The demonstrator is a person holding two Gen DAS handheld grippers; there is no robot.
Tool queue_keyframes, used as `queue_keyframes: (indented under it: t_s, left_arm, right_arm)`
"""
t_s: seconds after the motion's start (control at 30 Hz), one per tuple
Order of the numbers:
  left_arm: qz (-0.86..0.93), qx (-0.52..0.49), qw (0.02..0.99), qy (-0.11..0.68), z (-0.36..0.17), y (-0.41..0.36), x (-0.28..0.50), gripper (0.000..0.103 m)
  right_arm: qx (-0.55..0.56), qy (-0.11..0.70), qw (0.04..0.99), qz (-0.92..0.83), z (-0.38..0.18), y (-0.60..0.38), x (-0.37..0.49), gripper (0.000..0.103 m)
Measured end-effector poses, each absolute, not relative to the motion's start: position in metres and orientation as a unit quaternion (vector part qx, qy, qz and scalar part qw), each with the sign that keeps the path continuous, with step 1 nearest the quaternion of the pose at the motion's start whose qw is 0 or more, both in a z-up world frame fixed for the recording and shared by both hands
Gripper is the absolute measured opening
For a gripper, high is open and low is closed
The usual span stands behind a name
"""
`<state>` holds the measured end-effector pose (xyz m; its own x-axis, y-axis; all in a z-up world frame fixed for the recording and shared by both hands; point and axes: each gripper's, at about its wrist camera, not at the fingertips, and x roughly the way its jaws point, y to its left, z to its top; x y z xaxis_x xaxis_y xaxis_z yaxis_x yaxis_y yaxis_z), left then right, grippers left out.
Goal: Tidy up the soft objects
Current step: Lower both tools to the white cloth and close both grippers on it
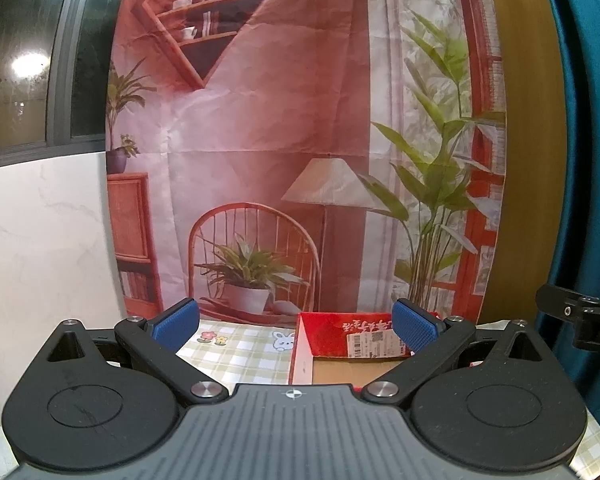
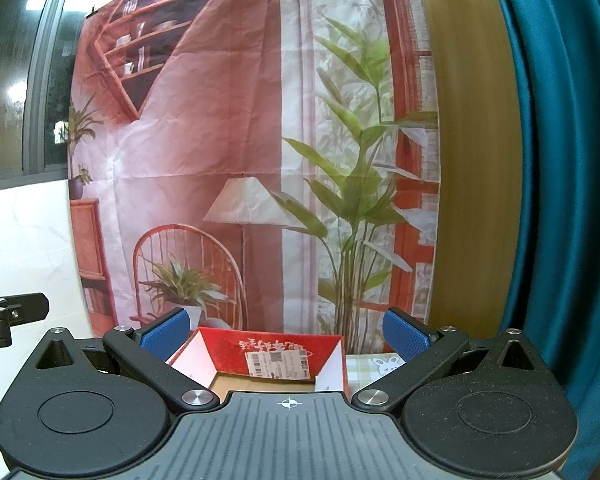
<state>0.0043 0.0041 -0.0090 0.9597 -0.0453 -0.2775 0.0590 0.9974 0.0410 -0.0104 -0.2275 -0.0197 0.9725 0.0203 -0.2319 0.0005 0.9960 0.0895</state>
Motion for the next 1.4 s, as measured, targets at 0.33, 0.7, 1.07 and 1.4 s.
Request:
queue_keyframes:
  t_s: [0.33,0.7,1.07,1.4]
  left_arm:
    - [-0.012,0.034,0.986,0.163,-0.05,-0.001,0.032,0.103]
    - [-0.057,0.016,0.974,0.217,-0.119,0.004,0.068,0.096]
    - [-0.084,-0.001,0.948,0.306,-0.187,0.009,0.108,0.075]
    - [-0.148,-0.021,0.933,0.328,-0.22,-0.008,0.127,0.077]
  right_arm:
    - [0.06,0.099,0.993,0.024,-0.071,-0.231,-0.001,0.103]
    - [0.067,0.192,0.977,0.065,-0.15,-0.224,0.018,0.103]
    - [0.024,0.303,0.95,0.075,-0.218,-0.213,0.029,0.099]
    - [0.057,0.353,0.928,0.1,-0.242,-0.22,0.039,0.081]
